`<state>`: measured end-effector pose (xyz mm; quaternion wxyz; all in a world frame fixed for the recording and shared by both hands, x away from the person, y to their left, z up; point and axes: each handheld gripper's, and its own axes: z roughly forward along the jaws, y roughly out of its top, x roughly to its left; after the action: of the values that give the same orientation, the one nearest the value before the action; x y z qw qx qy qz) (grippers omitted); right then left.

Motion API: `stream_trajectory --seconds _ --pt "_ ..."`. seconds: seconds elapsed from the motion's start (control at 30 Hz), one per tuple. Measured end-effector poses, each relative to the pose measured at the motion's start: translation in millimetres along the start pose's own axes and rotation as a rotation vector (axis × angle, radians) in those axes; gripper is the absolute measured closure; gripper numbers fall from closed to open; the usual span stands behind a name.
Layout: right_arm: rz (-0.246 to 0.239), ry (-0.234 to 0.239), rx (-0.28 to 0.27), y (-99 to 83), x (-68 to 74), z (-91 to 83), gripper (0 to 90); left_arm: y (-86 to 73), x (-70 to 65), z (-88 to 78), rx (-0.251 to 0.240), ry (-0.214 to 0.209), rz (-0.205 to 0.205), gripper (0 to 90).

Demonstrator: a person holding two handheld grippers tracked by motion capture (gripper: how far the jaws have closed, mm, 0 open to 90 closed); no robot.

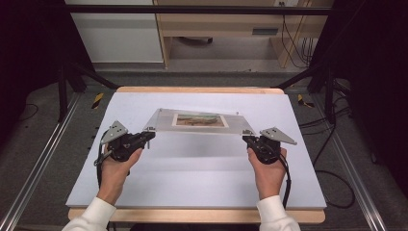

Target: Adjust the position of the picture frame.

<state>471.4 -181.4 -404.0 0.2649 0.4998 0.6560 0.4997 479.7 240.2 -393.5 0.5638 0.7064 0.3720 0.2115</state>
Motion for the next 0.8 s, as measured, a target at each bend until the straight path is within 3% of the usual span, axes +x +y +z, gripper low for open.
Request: stream_trajectory --seconds 0.5,0.8 --pt "0.014 -0.018 0.01 -16.4 -1.4 7.8 83.5 -22.4 8.2 12.1 0.006 0.013 -0.033 82.3" --pt "-0.018 -0.013 0.03 -23.1 3.7 8.8 83.4 -36.7 7.7 11.0 0.029 0.037 -0.043 82.7"
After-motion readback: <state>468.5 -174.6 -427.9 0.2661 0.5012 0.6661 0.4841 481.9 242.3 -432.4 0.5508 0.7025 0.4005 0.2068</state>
